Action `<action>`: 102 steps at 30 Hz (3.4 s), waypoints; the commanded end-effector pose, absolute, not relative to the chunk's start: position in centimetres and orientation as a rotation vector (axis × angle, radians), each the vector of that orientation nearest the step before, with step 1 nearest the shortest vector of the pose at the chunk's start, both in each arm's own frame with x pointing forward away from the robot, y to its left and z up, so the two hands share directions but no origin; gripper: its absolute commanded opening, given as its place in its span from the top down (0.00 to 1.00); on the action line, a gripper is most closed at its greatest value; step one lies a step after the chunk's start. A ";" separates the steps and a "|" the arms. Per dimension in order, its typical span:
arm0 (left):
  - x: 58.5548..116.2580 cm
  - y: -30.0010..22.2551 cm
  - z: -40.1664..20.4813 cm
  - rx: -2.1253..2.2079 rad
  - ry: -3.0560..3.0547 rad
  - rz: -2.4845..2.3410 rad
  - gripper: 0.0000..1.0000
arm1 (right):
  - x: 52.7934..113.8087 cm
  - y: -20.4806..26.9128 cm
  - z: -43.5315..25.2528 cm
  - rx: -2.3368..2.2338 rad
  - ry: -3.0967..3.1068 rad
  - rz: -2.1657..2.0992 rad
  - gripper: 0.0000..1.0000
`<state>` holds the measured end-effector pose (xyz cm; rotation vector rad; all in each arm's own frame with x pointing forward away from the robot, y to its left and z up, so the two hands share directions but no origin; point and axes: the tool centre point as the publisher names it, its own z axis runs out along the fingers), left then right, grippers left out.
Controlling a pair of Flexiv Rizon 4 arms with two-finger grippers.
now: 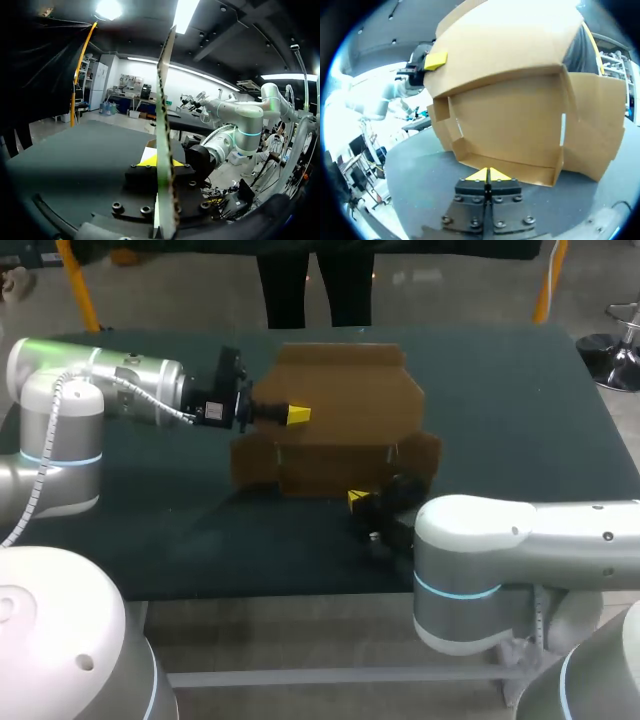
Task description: Assemble the packaging by folding the flat box into shape, placing the metal phone stand inside, and closing the box properly
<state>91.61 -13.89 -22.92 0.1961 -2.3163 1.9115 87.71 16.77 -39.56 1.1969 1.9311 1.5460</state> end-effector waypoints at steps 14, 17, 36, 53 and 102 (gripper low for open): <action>91.6 -13.8 -23.2 0.195 -2.316 1.910 1.00 | 84.7 12.2 -38.5 1.047 2.102 1.626 1.00; 91.6 -13.8 -23.2 0.195 -2.316 1.910 1.00 | 84.2 11.7 -38.5 1.015 2.121 1.620 1.00; 91.6 -13.8 -23.2 0.195 -2.316 1.910 1.00 | 83.3 6.4 -38.2 0.906 2.135 1.605 0.72; 91.6 -13.8 -23.2 0.195 -2.316 1.910 1.00 | 83.4 2.1 -37.5 0.820 2.192 1.571 0.36; 91.6 -13.8 -23.2 0.195 -2.316 1.910 1.00 | 94.6 3.8 -38.3 0.607 2.320 1.491 0.85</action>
